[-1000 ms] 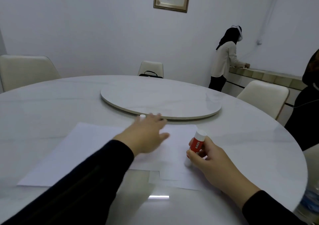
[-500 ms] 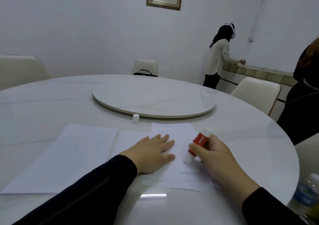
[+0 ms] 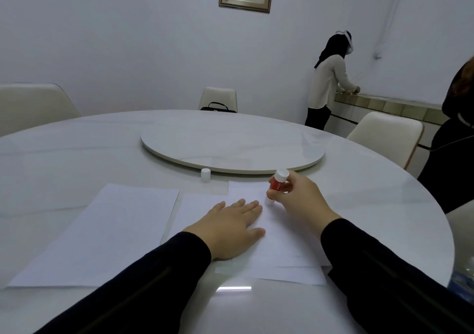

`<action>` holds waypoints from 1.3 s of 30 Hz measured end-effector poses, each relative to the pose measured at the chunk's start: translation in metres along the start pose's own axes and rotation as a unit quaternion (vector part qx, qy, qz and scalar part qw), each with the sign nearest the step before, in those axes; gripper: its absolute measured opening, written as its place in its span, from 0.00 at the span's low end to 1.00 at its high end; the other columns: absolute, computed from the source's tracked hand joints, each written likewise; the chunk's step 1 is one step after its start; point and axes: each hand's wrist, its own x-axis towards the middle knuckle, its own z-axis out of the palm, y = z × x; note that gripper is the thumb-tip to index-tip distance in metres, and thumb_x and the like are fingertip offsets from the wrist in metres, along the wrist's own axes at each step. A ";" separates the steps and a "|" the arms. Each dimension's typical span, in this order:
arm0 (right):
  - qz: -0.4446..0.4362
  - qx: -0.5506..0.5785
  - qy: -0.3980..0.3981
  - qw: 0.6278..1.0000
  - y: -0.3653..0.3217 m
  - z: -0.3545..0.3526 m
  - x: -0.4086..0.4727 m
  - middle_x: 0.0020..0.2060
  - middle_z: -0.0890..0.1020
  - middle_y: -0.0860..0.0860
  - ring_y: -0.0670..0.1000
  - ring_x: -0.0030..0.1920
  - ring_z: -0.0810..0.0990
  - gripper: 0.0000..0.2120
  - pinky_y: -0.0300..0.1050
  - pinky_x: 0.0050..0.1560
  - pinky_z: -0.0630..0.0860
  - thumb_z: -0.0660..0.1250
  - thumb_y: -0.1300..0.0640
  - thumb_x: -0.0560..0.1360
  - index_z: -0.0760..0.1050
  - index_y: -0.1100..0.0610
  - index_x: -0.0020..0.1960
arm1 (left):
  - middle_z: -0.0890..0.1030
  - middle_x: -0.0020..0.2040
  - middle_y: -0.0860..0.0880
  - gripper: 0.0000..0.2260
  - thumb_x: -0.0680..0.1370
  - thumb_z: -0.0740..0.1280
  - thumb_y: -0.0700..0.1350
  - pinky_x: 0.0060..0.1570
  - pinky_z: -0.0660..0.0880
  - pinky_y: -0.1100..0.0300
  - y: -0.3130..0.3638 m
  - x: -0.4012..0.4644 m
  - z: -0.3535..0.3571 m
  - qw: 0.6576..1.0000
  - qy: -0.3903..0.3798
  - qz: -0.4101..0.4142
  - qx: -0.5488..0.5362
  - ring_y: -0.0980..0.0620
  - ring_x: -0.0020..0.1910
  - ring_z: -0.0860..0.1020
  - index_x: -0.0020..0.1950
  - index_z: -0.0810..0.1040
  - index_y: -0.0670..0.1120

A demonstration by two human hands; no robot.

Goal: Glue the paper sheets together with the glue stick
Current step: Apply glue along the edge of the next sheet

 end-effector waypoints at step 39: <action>0.182 0.467 -0.026 0.865 0.014 -0.051 -0.063 0.46 0.82 0.56 0.51 0.38 0.75 0.10 0.46 0.43 0.71 0.65 0.56 0.71 0.77 0.57 0.52 | 0.46 0.77 0.62 0.25 0.80 0.55 0.54 0.74 0.43 0.56 -0.005 -0.014 -0.024 0.996 -0.069 0.051 -0.012 0.60 0.75 0.41 0.76 0.51 0.58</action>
